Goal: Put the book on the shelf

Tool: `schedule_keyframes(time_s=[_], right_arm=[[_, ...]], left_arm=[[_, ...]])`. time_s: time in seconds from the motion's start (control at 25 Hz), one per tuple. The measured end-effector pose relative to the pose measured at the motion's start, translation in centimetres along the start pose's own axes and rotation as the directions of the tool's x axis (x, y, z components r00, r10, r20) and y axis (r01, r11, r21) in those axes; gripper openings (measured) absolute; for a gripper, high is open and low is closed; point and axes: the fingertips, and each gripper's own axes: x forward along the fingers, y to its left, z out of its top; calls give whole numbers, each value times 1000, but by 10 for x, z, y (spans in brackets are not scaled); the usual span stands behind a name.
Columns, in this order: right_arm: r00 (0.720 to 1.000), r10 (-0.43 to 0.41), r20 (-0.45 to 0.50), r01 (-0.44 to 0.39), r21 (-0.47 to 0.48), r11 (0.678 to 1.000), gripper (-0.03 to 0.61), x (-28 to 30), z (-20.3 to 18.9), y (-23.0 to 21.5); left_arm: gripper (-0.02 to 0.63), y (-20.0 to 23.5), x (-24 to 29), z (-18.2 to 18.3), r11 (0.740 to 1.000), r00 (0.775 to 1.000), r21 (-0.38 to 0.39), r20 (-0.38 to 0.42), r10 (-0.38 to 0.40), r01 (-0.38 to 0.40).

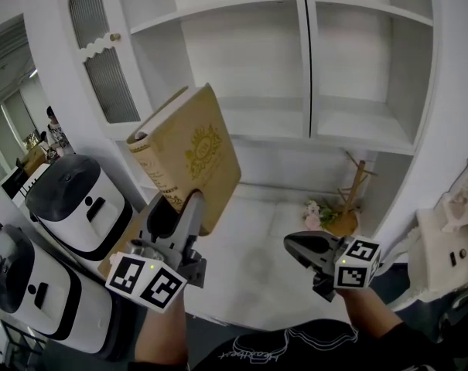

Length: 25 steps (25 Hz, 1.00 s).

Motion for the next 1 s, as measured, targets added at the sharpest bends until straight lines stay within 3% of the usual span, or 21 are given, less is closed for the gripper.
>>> schedule_keyframes(time_s=[0.48,1.0], right_arm=[[1000,-29,1,29,27,999,6,-1,-2,-25],[994,-105,30,104,18,994,6,22,18,-59]], left_arm=[[199,26,56,45,996,999,86,44,-24,20],[199,82,113,28,992,999,118,-9,-31,32]])
